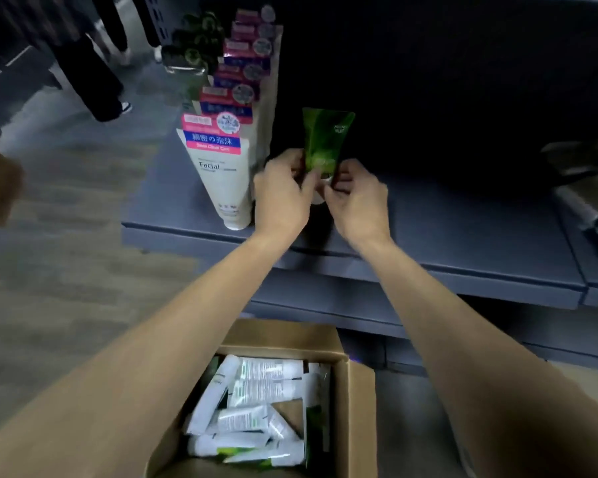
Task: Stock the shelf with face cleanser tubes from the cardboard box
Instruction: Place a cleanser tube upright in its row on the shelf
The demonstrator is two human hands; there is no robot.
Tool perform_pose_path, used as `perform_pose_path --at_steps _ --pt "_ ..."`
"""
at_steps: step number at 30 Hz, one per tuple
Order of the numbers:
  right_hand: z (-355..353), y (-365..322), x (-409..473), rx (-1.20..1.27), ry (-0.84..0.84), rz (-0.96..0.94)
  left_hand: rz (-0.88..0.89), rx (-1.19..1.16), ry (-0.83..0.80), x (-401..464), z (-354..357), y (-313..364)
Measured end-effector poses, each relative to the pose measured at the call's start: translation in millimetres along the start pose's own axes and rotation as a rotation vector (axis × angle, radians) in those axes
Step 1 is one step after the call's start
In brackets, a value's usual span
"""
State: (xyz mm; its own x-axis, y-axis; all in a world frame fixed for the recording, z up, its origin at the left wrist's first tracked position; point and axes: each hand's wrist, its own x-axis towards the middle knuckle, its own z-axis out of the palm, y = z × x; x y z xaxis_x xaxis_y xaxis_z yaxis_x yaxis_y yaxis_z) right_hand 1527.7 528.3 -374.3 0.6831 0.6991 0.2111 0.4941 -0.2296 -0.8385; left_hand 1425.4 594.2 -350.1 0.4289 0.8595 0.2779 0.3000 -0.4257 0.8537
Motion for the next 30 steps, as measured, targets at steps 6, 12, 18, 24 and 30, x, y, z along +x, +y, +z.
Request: perform_pose_path --at_steps 6,12,18,24,30 --pt "14 5 42 -0.133 0.02 -0.069 -0.045 -0.02 0.082 27 31 -19" --pt "15 3 76 -0.366 0.002 -0.165 -0.024 -0.095 0.24 64 50 -11" --pt "19 5 97 -0.488 0.003 -0.243 0.014 -0.15 0.344 98 58 4" --pt "24 5 121 -0.381 -0.023 -0.147 -0.008 -0.143 0.377 120 68 4" --pt "31 6 142 -0.341 -0.049 -0.106 -0.007 -0.075 0.399 142 72 2"
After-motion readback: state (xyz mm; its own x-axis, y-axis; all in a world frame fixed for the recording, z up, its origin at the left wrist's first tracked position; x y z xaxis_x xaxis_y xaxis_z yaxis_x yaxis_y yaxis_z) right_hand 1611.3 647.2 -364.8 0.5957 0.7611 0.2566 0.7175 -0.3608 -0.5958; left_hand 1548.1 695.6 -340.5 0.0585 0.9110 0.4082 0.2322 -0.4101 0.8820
